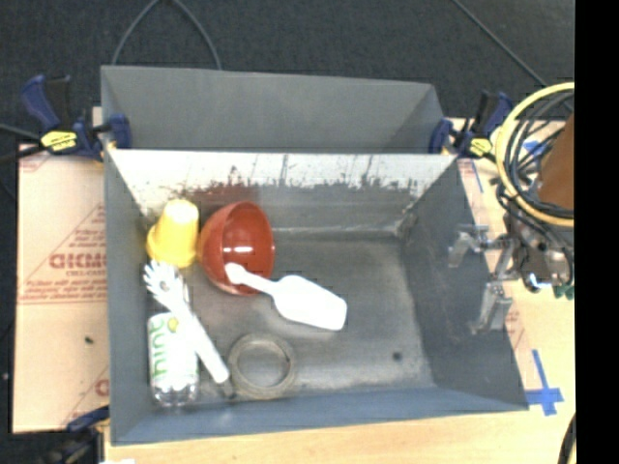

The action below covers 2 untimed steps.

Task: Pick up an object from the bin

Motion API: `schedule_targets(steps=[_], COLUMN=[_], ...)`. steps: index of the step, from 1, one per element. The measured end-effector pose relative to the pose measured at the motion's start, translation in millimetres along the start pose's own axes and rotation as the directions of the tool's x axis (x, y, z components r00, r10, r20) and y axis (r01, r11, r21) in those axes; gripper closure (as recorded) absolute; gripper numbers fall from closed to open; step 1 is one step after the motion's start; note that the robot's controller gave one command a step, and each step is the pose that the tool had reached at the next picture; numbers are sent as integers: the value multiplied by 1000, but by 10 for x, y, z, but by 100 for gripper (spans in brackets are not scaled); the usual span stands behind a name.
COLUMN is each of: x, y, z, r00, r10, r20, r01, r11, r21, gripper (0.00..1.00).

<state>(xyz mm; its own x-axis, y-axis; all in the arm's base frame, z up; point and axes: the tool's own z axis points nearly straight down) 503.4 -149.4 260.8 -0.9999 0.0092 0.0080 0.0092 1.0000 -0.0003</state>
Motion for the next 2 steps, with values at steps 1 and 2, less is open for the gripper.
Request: schedule_targets(steps=[1,2], x=[-671,46], y=[492,177], z=[444,480], r00=[998,983], r10=[61,182], r20=[25,6], r01=[-61,-182], r11=[998,983], r21=[-1,2], gripper=[0,0])
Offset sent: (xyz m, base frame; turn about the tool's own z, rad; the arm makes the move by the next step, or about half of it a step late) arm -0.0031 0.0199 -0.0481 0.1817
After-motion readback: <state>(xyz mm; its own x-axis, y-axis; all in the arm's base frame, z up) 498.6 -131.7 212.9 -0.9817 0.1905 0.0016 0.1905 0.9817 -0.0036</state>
